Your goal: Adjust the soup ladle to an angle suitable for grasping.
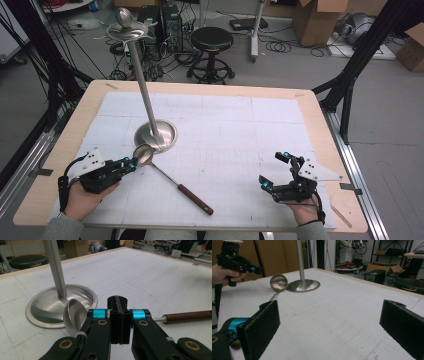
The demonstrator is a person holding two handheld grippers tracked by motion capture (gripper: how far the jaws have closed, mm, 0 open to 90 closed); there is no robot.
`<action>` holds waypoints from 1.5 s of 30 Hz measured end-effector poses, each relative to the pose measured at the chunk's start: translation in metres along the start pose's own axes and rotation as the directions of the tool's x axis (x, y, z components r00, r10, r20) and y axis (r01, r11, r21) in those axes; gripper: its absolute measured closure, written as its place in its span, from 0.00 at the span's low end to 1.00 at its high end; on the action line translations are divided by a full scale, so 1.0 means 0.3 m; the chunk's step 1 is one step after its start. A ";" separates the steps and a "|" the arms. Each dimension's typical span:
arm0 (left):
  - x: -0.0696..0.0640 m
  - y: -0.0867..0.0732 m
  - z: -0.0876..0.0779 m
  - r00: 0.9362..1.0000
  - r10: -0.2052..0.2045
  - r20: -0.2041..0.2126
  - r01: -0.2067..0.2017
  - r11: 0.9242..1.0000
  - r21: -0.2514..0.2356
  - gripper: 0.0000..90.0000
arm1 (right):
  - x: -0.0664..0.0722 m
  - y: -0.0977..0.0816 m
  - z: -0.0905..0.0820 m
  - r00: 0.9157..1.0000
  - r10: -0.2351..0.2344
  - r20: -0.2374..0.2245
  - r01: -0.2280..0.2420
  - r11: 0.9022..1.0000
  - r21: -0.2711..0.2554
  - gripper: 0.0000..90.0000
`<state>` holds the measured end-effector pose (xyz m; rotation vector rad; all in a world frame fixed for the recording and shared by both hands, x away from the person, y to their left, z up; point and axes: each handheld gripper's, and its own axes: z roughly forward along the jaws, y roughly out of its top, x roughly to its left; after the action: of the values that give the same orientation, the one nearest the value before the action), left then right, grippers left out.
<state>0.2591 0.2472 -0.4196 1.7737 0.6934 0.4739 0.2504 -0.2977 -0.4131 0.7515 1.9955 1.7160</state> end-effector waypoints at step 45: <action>-0.040 -0.014 0.306 0.999 0.036 0.009 -0.037 0.944 0.329 1.00 | 0.004 -0.004 0.009 0.999 0.005 -0.036 -0.004 1.000 0.014 0.02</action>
<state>0.3069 0.1744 -0.4510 2.1037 0.7733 0.3965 0.2510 -0.2951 -0.4146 0.7349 2.0332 1.7318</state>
